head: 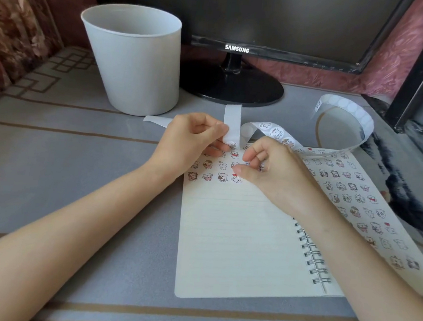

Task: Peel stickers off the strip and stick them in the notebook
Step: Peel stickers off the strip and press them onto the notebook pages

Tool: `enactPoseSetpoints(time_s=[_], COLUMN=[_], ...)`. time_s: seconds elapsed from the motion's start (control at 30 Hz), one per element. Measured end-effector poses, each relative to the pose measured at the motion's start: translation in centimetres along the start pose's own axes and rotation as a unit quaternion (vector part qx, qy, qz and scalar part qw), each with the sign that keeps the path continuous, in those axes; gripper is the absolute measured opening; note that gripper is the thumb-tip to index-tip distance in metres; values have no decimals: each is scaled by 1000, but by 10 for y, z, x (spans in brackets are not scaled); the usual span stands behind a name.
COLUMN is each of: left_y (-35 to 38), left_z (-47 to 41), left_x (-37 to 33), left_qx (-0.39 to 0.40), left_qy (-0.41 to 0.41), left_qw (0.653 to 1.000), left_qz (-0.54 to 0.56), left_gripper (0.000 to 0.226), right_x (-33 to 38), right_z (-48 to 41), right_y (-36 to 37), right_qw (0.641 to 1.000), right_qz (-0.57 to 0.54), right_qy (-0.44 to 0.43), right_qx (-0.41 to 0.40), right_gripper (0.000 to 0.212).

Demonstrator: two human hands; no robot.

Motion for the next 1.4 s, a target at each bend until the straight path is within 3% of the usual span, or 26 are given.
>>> enactPoseSetpoints(time_s=[0.33,0.63,1.1,1.4], left_y=[1,2,12,17], left_z=[1,4,5,7], left_x=[-3,-19,-25,-18], left_qx=[3,6,46,85], left_qy=[7,65,69,70], left_qw=[1000,998,993,993], left_qz=[12,26,82,43], left_gripper=[13,14,16,10], right_x=[-2,11,15,14], right_z=[0,6,7,8], right_y=[0,-27,-33,-34], right_qw=[999,971,957,957], right_qz=[-31,-192,-218,-219], right_qy=[-23,-112,-141,-144], right_qx=[11,-92,-129,-129], right_gripper=[16,11,8,12])
Point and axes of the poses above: each hand's wrist, its own z-axis away from the middle knuckle, its own y-axis out of the palm, x = y × z, the point moved 7 cm from there along -z, towards the middle knuckle, and after that the axes turned 9 degrees about y, right-handed, at the moved point
